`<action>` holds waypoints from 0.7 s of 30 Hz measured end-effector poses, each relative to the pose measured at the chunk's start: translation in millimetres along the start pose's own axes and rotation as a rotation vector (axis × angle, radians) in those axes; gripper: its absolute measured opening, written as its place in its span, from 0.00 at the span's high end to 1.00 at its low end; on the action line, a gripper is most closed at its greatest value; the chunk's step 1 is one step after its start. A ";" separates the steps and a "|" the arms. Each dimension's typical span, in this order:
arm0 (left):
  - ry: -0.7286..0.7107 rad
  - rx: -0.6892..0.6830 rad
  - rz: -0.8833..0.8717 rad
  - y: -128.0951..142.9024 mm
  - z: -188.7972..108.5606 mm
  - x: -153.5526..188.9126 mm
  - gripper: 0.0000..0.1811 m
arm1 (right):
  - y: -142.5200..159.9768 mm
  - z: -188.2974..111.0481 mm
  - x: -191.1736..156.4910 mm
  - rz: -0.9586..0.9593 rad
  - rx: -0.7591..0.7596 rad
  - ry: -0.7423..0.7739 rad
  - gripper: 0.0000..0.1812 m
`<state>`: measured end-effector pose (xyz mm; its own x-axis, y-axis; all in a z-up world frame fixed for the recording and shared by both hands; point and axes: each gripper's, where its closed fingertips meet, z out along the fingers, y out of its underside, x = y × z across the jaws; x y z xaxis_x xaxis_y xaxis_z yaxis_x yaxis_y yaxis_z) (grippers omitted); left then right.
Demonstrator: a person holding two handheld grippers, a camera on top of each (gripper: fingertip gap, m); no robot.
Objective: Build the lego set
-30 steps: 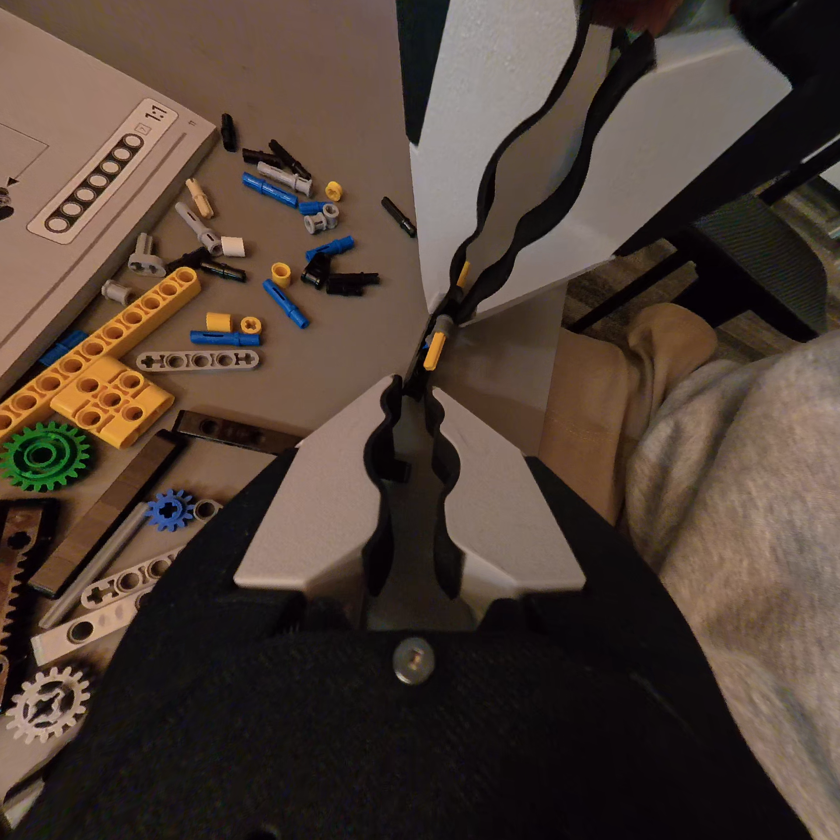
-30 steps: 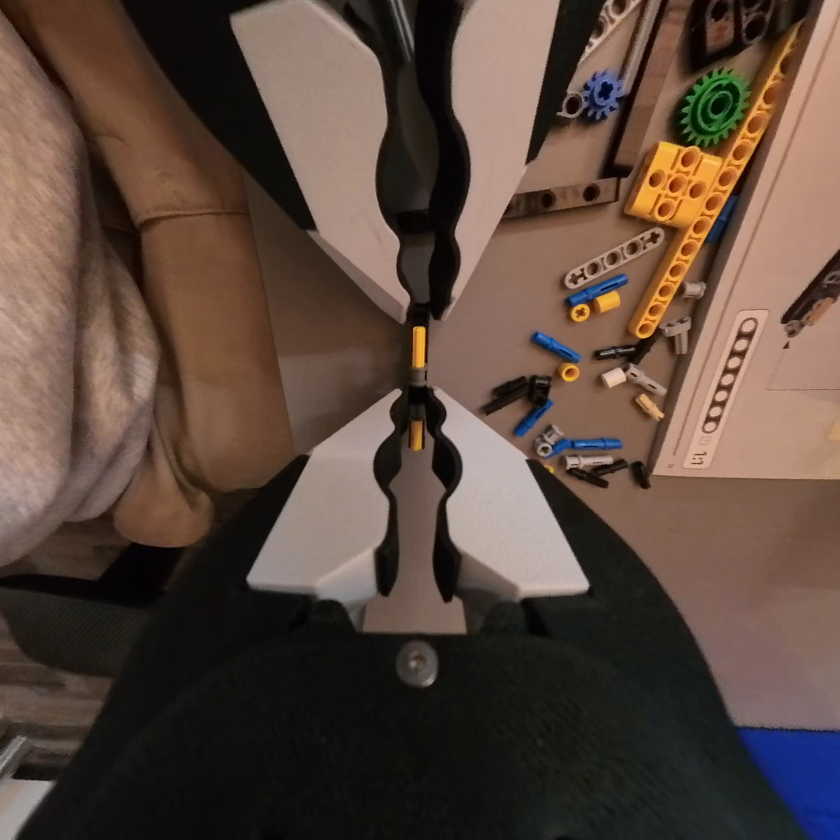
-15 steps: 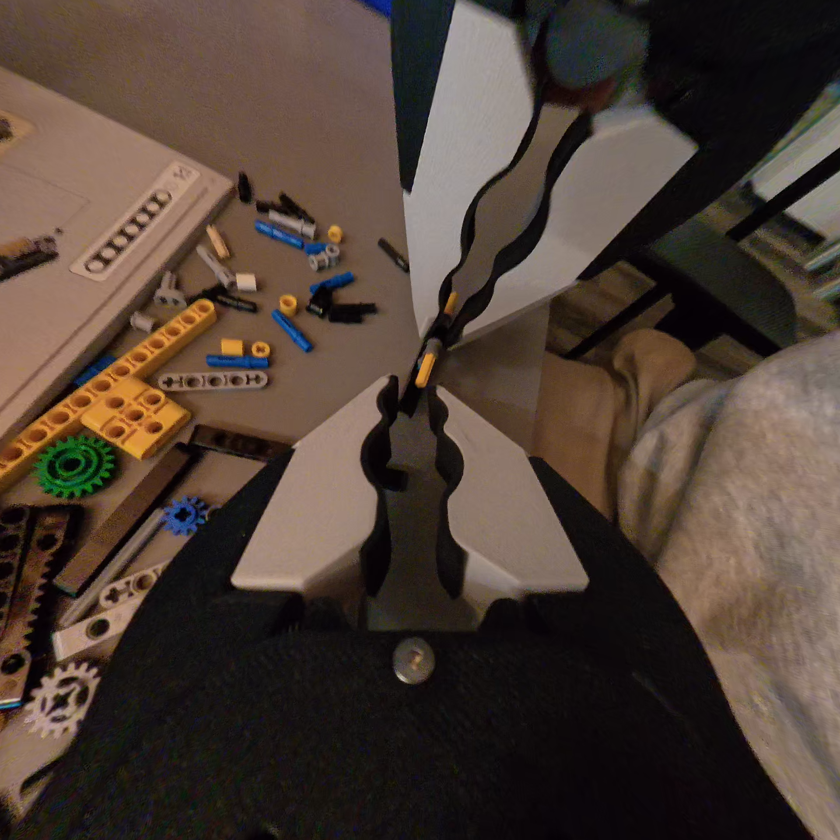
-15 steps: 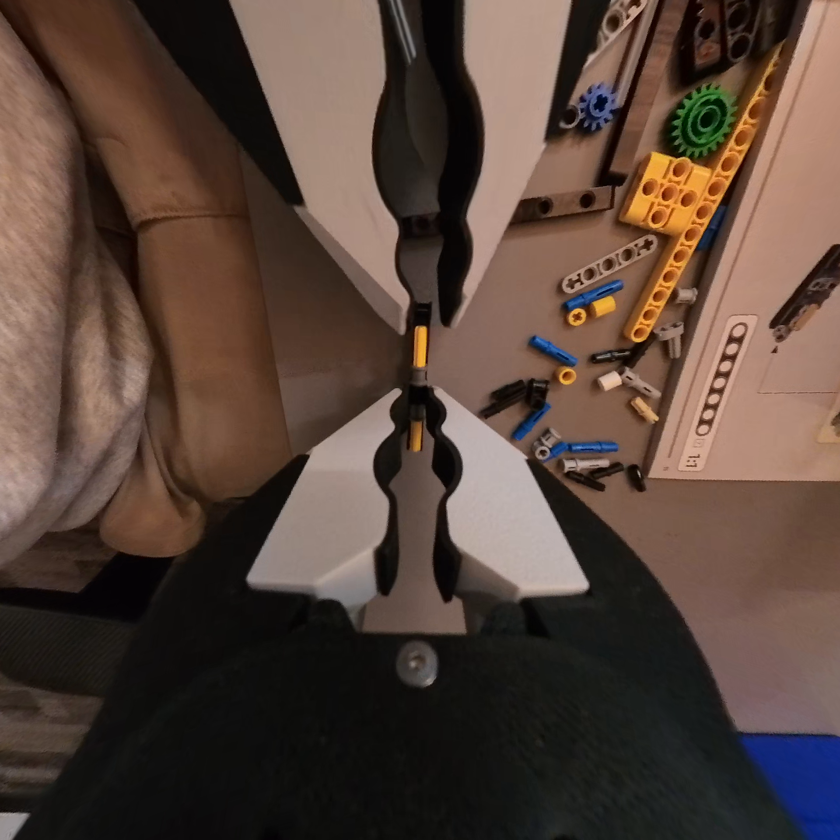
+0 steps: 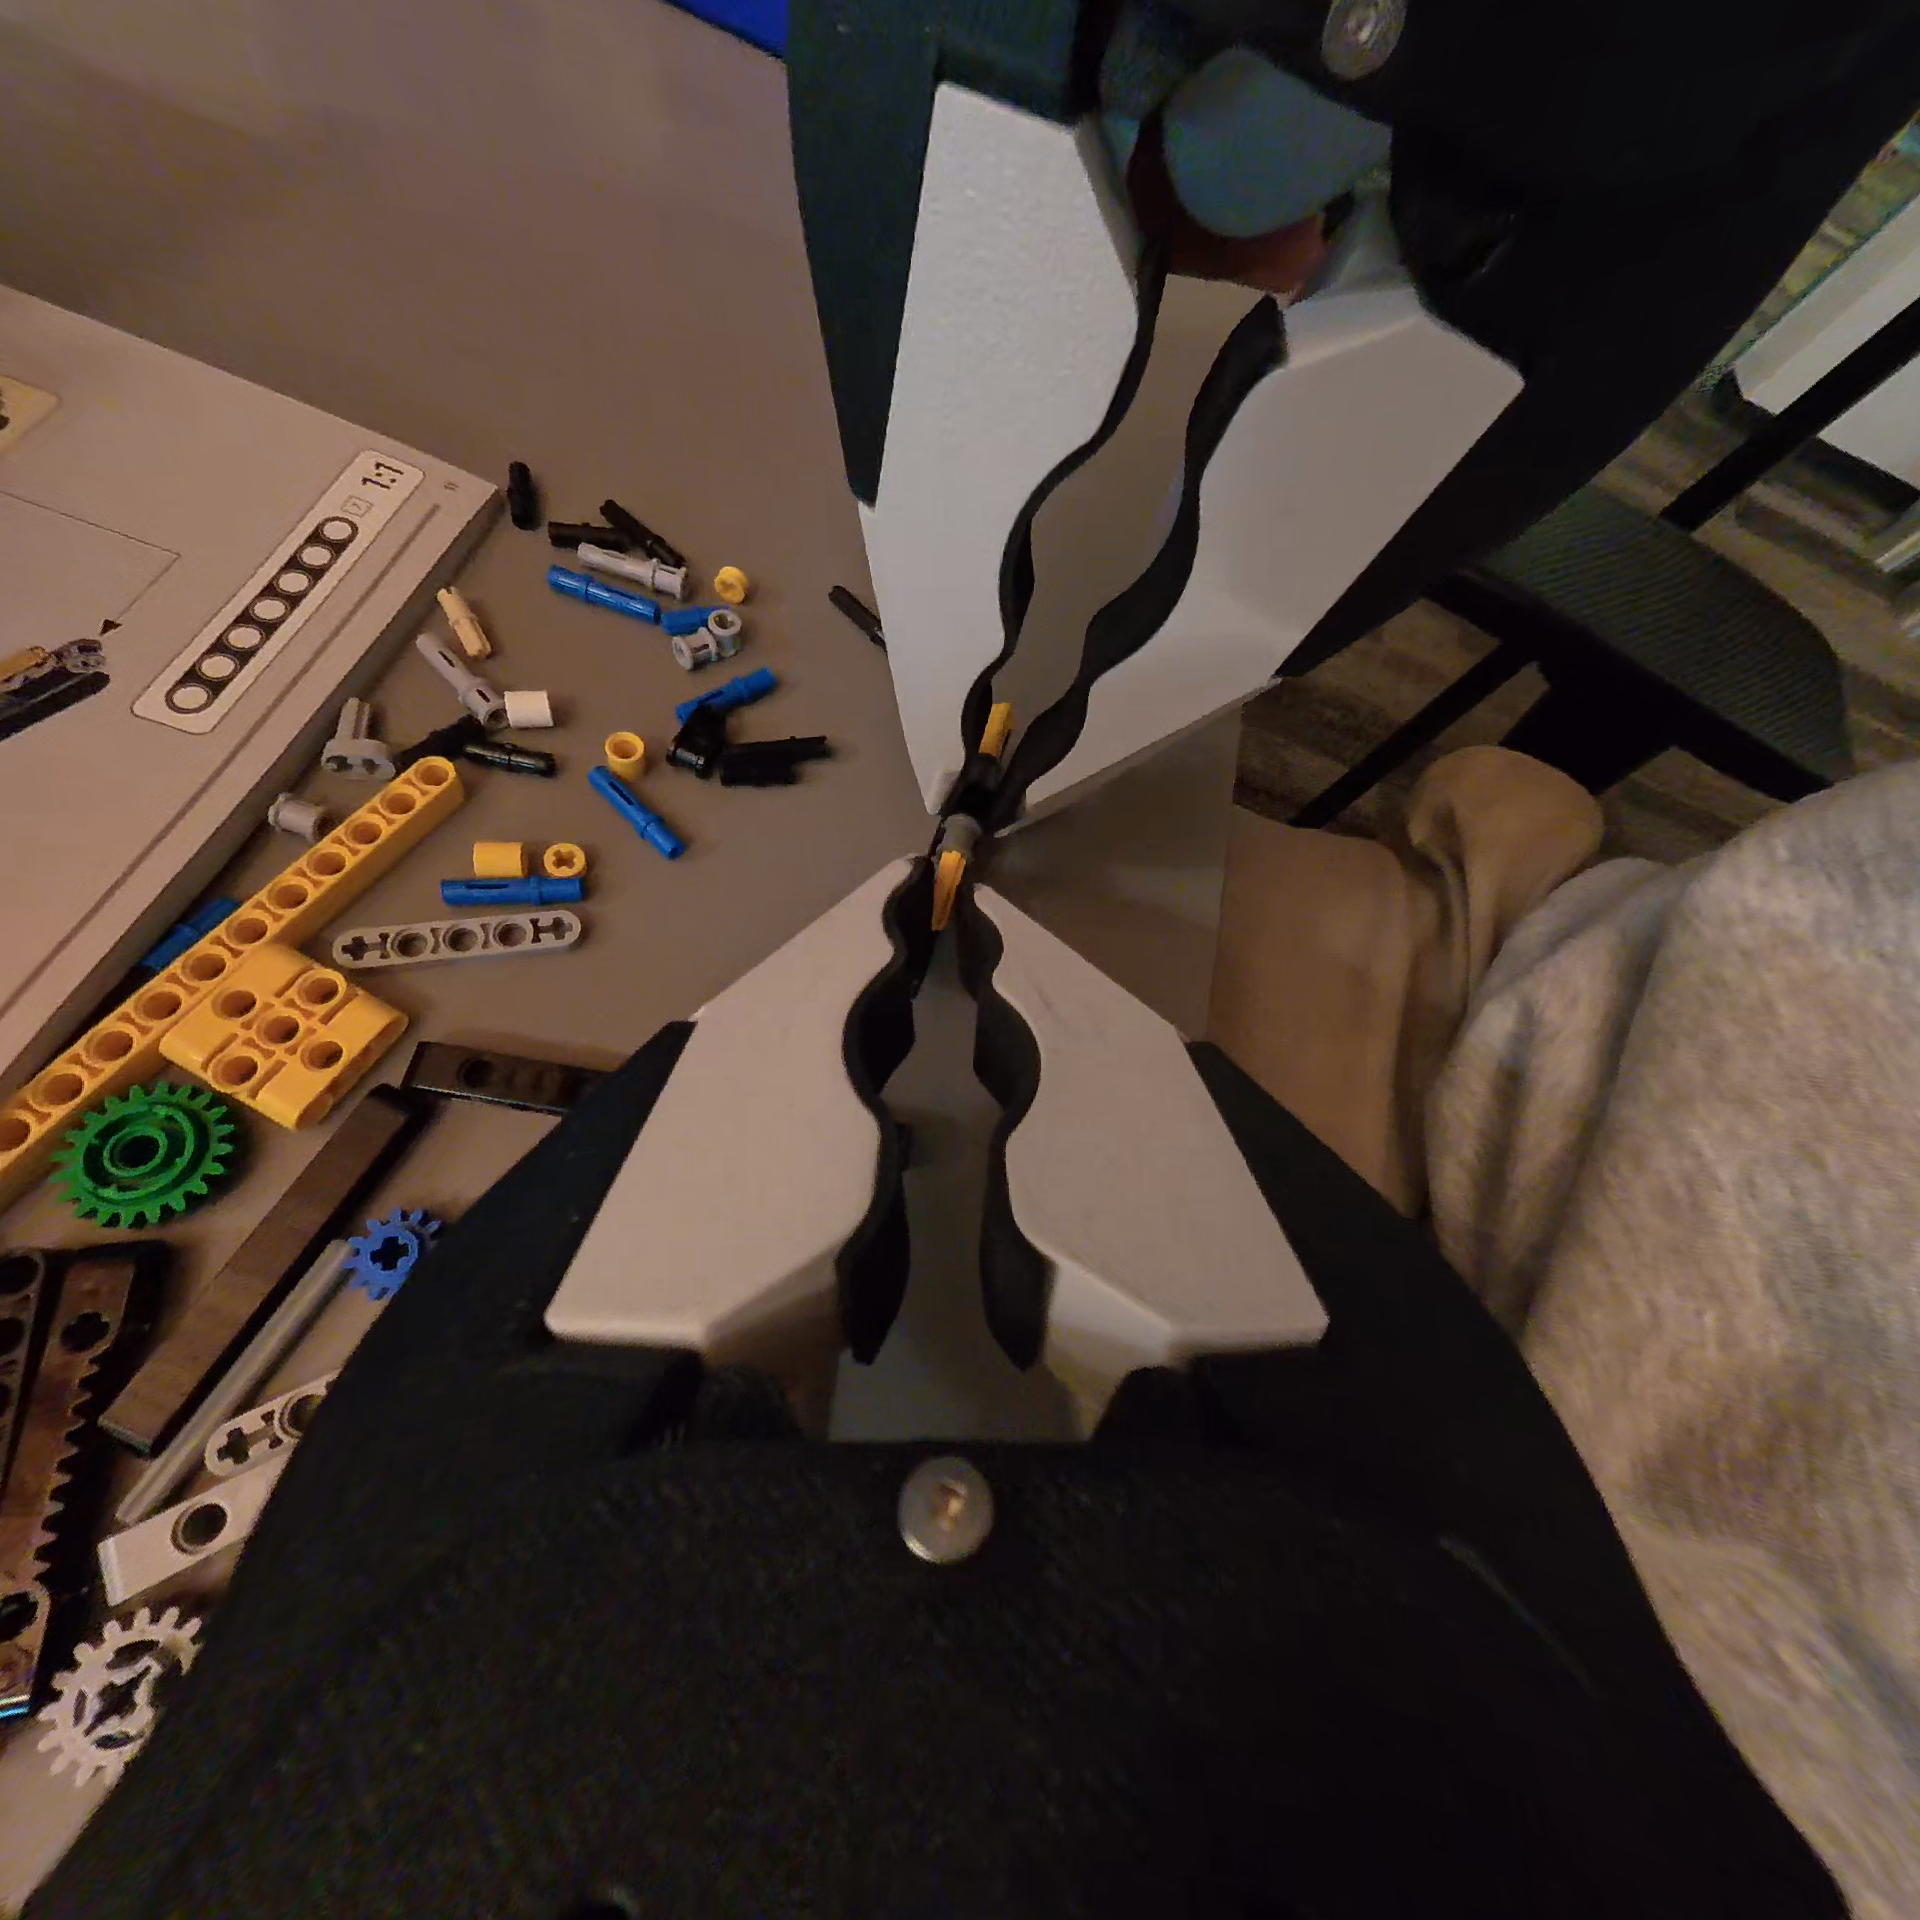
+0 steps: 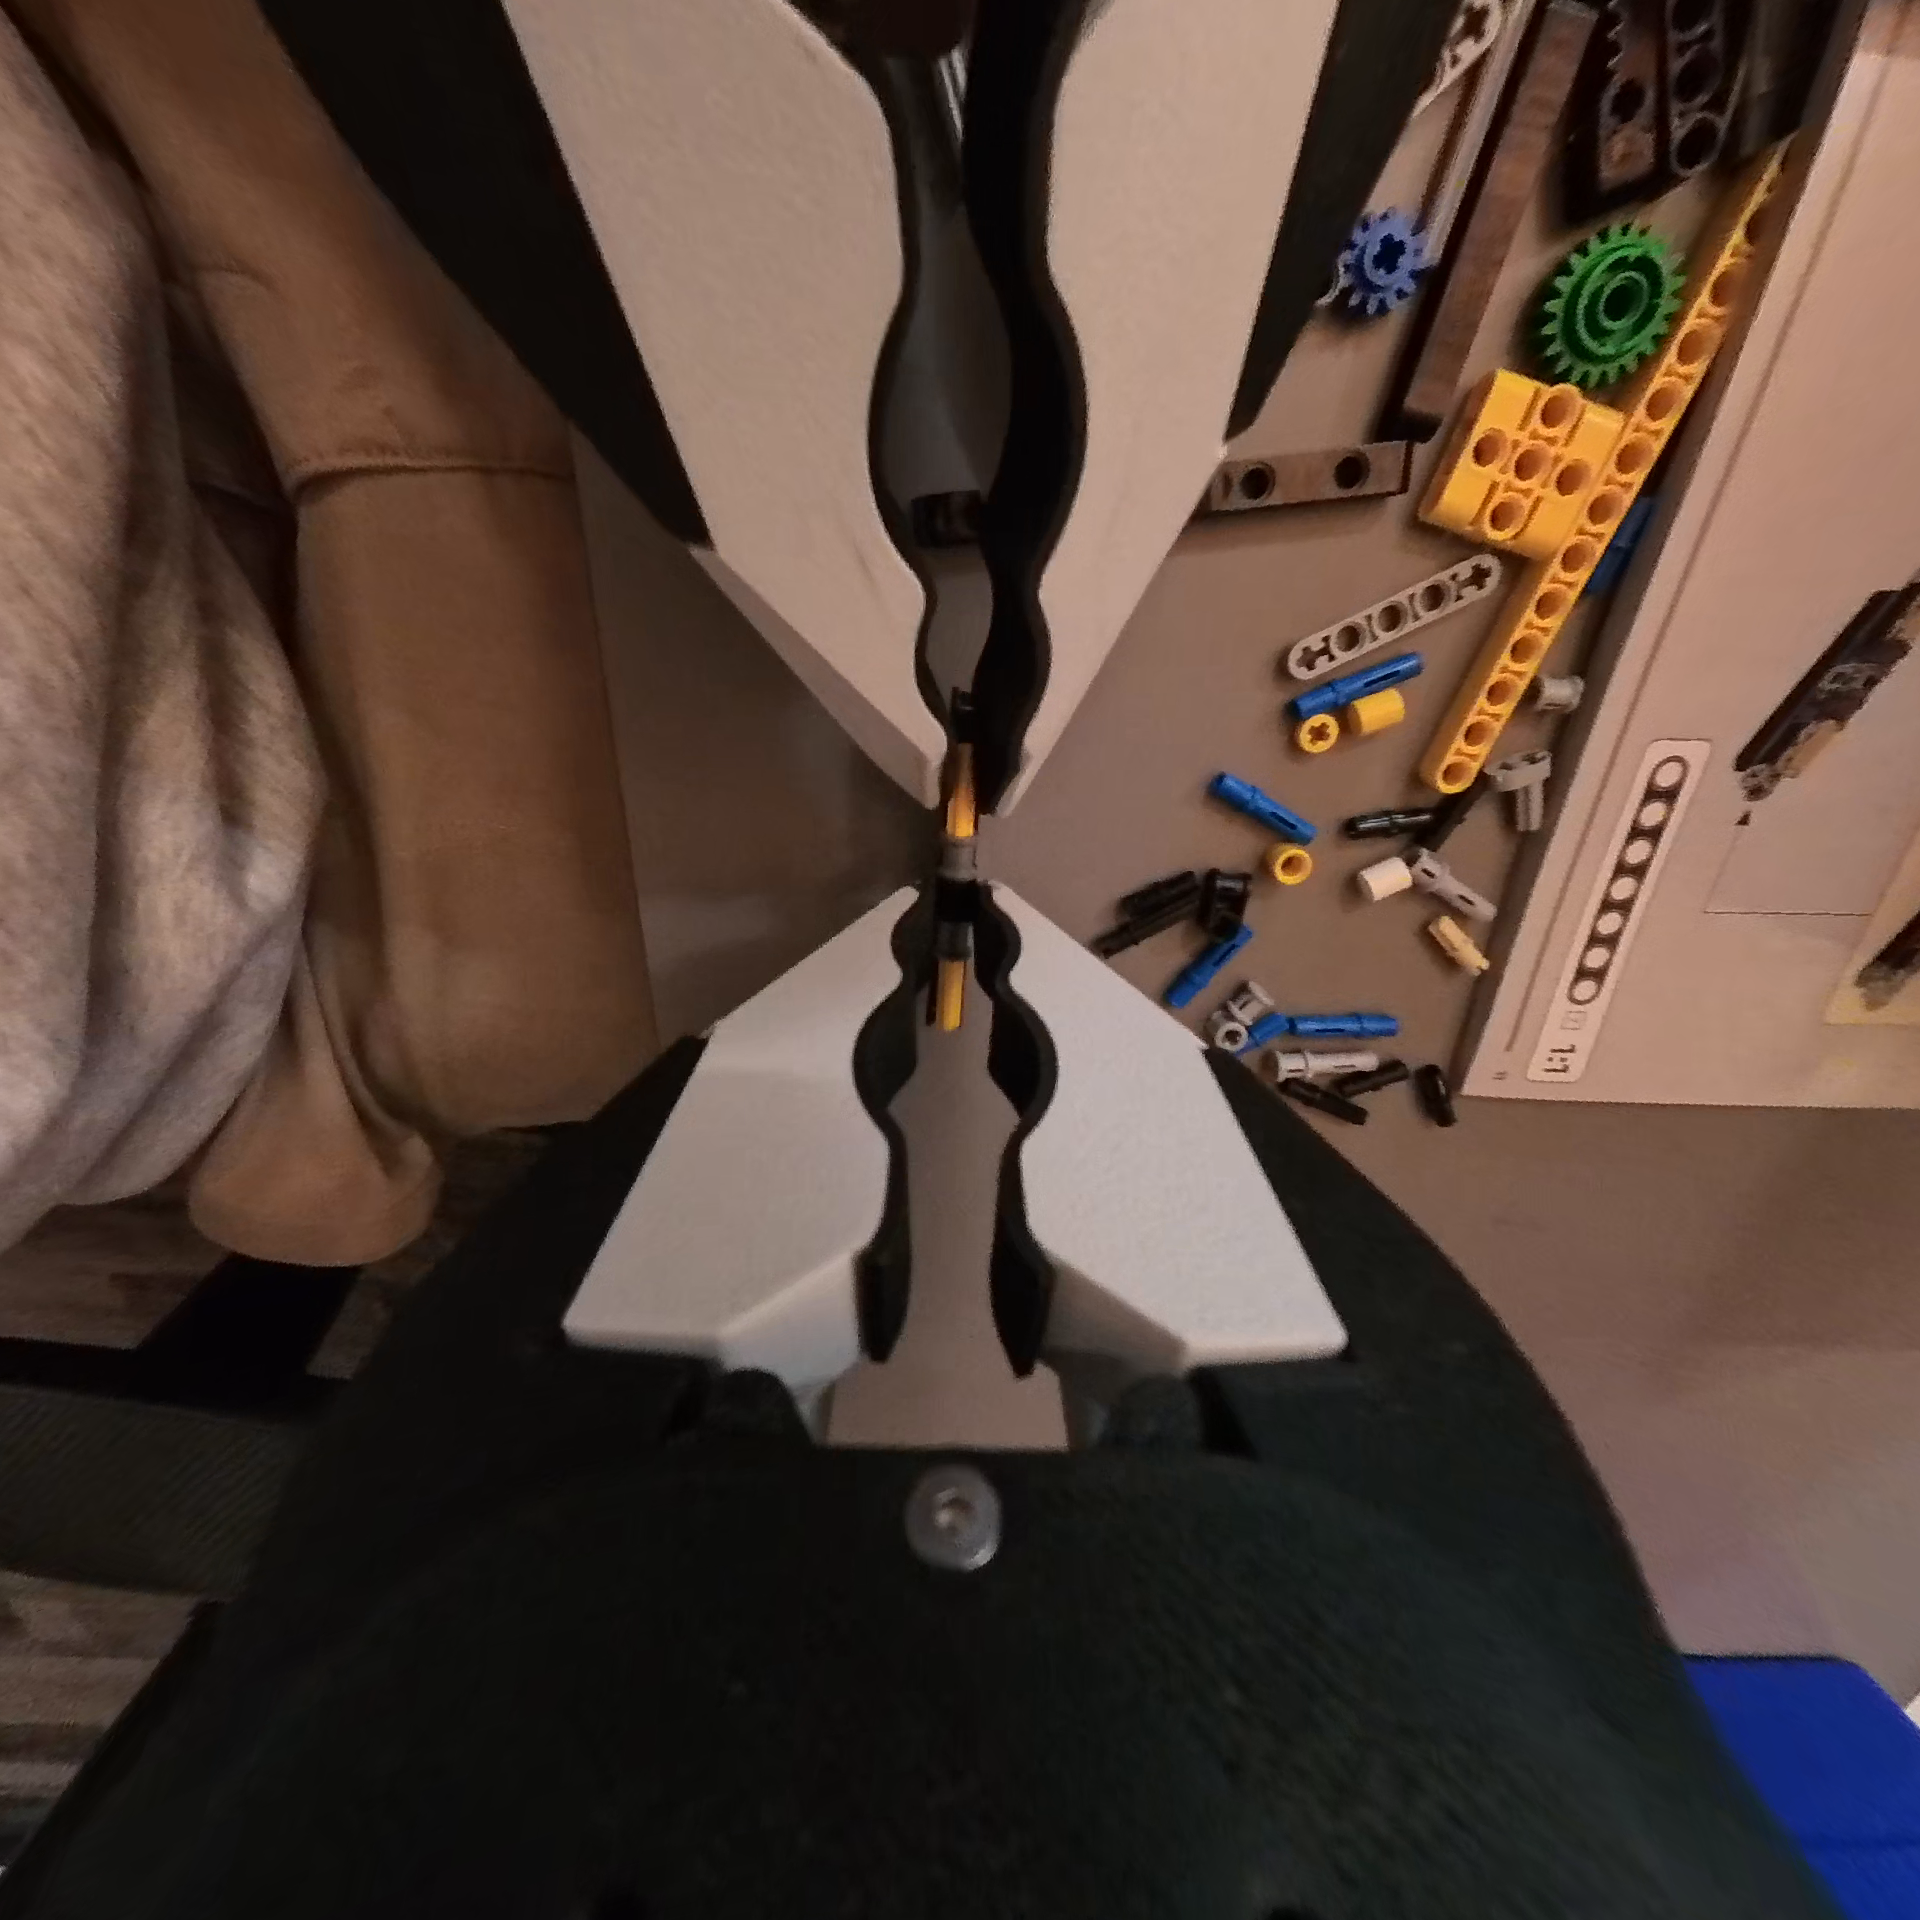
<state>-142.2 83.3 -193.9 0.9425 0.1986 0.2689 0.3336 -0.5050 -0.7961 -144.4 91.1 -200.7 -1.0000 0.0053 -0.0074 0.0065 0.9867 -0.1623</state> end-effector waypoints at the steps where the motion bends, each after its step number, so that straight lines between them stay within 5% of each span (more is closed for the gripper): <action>1: 0.000 -0.001 0.005 0.3 0.0 0.4 0.98 | 0.0 0.1 -0.3 -0.003 -0.003 0.002 0.97; 21: 0.005 -0.010 0.021 1.7 -0.9 1.0 0.98 | -1.2 1.2 -1.0 0.000 -0.012 0.004 0.97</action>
<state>-140.7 81.9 -194.5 0.9493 0.1840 0.2551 0.3142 -0.5170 -0.7963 -143.4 89.8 -201.7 -1.0000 0.0062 -0.0032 0.0066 0.9886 -0.1503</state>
